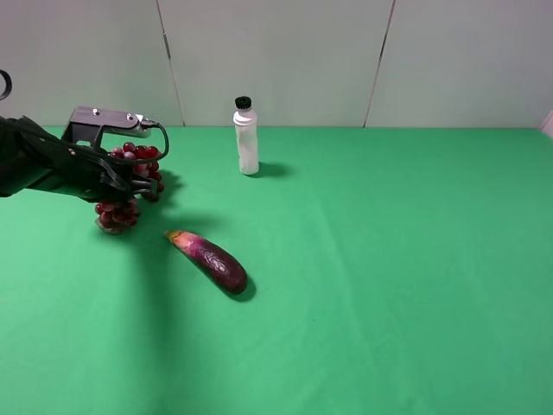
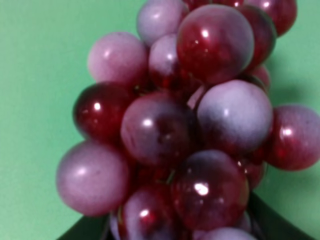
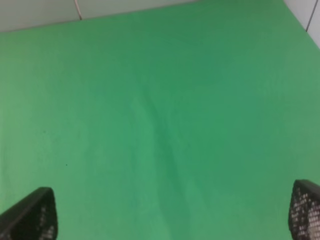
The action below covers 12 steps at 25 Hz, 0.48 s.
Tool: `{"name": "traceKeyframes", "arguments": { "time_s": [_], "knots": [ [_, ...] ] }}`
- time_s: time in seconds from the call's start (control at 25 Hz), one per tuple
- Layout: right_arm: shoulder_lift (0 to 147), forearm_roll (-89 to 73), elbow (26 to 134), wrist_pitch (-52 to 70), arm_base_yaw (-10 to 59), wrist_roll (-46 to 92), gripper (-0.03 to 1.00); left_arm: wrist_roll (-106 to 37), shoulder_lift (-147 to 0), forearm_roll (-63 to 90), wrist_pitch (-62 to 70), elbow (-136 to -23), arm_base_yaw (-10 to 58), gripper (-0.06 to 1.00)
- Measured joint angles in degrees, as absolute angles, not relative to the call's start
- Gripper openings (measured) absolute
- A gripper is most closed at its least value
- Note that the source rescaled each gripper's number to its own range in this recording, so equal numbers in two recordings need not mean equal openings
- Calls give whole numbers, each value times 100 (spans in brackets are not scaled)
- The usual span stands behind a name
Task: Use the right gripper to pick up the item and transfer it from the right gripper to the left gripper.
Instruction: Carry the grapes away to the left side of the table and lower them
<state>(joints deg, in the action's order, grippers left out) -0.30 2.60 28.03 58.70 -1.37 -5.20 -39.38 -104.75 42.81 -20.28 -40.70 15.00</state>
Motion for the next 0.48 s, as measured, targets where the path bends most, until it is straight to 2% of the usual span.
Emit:
{"name": "traceKeyframes", "arguments": {
  "time_s": [0.16, 0.2, 0.24, 0.4, 0.48],
  "knots": [
    [-30, 260, 2803, 5870, -137, -520, 100, -3866, -10493, 4281, -2052, -4070, 1500, 0],
    [-30, 260, 2803, 5870, -137, -520, 100, -3866, -10493, 4281, -2052, -4070, 1500, 5],
    [-30, 260, 2803, 5870, -137, -520, 100, -3866, -10493, 4281, -2052, -4070, 1500, 12],
    [-30, 260, 2803, 5870, -137, -520, 100, -3852, -10493, 4281, -2052, -4070, 1500, 67],
    [-30, 260, 2803, 5870, -137, -520, 100, -3847, -10493, 4281, -2052, -4070, 1500, 87]
  ]
}}
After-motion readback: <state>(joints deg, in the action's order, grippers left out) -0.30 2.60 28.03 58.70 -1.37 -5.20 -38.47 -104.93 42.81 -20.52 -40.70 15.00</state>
